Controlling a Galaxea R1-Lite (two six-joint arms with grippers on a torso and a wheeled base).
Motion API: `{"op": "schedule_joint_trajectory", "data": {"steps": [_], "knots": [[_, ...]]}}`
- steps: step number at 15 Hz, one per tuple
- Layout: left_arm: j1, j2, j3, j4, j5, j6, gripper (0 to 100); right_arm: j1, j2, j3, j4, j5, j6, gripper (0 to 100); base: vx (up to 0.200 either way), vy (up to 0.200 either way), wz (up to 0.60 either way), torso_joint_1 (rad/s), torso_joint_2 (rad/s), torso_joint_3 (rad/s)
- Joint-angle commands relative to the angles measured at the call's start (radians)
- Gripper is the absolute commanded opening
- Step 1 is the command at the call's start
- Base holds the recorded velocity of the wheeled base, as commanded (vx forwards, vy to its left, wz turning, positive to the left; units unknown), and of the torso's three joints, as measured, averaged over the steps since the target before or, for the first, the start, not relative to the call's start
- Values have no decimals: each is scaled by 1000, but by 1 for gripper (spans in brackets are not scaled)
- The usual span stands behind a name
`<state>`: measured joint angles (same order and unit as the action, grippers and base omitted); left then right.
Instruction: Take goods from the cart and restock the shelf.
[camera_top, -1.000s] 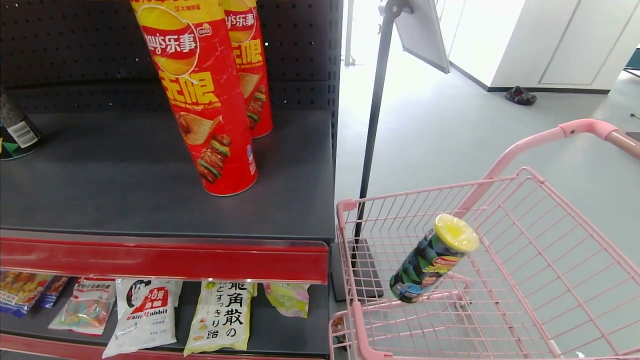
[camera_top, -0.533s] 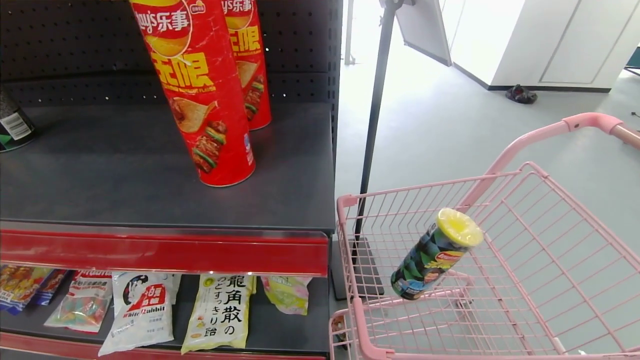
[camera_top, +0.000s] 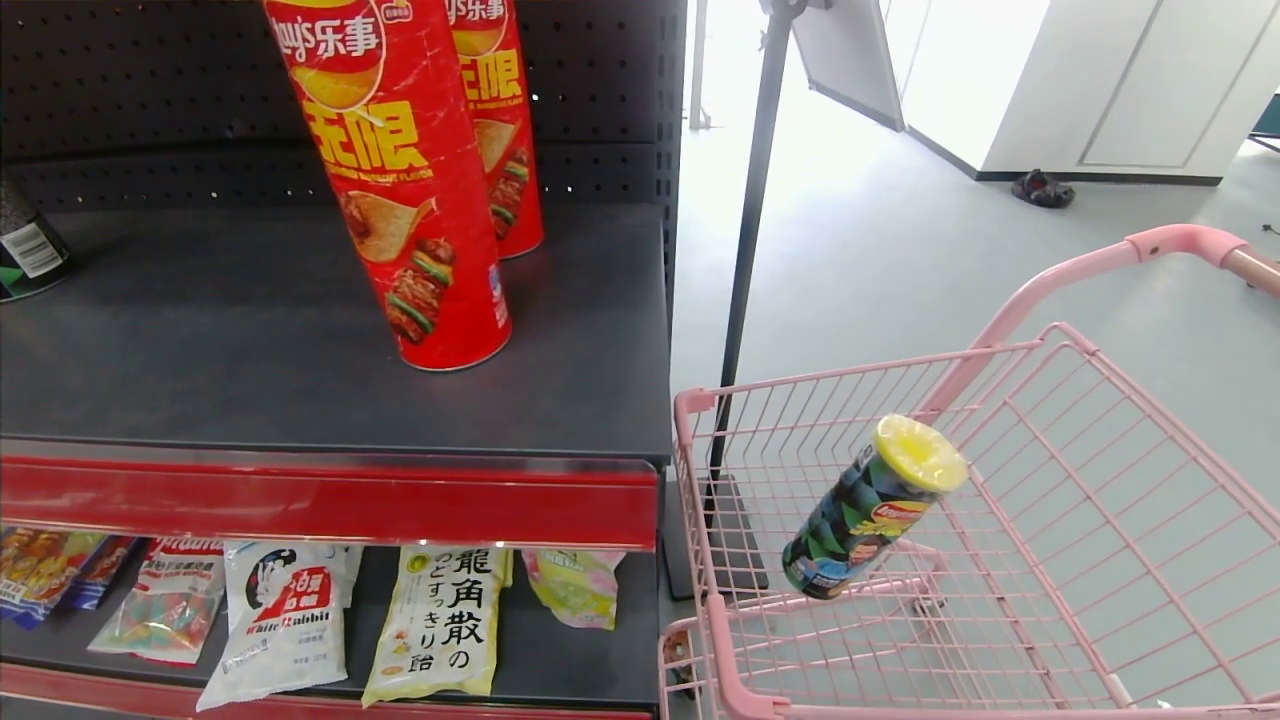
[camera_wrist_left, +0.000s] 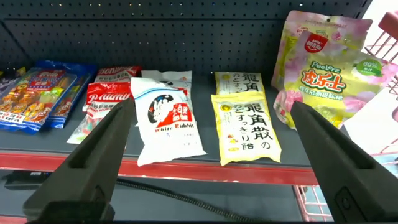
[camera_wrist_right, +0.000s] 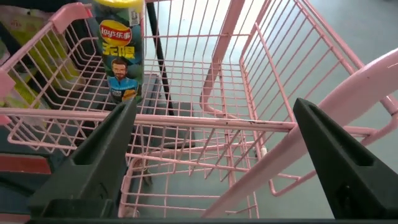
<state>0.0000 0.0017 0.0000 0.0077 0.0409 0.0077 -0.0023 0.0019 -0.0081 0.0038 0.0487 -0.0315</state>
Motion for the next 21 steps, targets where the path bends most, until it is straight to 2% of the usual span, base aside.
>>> {"op": "schedule_joint_trajectory", "data": {"steps": [1, 2, 3, 4, 6, 8, 9, 10, 11, 12, 13, 15, 16, 18, 19, 21], "knots": [[0, 1, -2, 0, 1, 2, 100, 24, 153, -270, -25, 17, 1, 100, 0, 0, 0, 0, 0, 0], [0, 1, -2, 0, 1, 0, 100, 68, 288, -437, -25, 20, 2, 100, 0, 0, 0, 0, 0, 0], [0, 1, -2, 0, 1, 0, 100, 139, 377, -527, -24, 6, 4, 100, 0, 0, 0, 0, 0, 0], [0, 1, 0, 0, 1, 0, 100, 200, 455, -555, -28, -12, 10, 100, 0, 0, 0, 0, 0, 0], [0, 1, -2, 0, 1, 0, 100, 249, 616, -653, -31, -76, 107, 100, 0, 0, 0, 0, 0, 0], [0, 1, -2, 0, 1, 0, 100, 223, 800, -785, -31, -92, 191, 100, 0, 0, 0, 0, 0, 0], [0, 1, -2, 0, 1, 0, 100, 124, 868, -808, -42, -76, 170, 100, 0, 0, 0, 0, 0, 0], [0, 1, -2, 0, 1, 0, 100, 19, 926, -869, -82, 3, 104, 100, 0, 0, 0, 0, 0, 0], [0, 1, -2, 0, 1, 0, 100, -22, 954, -892, -96, 48, 88, 100, 0, 0, 0, 0, 0, 0], [0, 1, 0, 0, 1, 0, 100, -257, 1095, -923, -180, 273, 70, 100, 0, 0, 0, 0, 0, 0], [0, 1, 0, 0, 1, 0, 100, -326, 1167, -842, -303, 450, 30, 100, 0, 0, 0, 0, 0, 0], [0, 1, 0, 0, 1, 0, 100, -373, 1244, -615, -599, 672, -5, 100, 0, 0, 0, 0, 0, 0], [0, 1, -2, 0, 1, 0, 100, -377, 1280, -526, -691, 770, -8, 100, 0, 0, 0, 0, 0, 0], [0, 1, -2, 0, 1, 0, 100, -378, 1333, -431, -760, 958, -53, 100, 0, 0, 0, 0, 0, 0], [0, 1, -2, 0, 1, 2, 100, -400, 1419, -394, -808, 1105, -185, 100, 0, 0, 0, 0, 0, 0], [0, 1, -2, 0, 1, 0, 100, -416, 1501, -401, -812, 1189, -331, 100, 0, 0, 0, 0, 0, 0]]}}
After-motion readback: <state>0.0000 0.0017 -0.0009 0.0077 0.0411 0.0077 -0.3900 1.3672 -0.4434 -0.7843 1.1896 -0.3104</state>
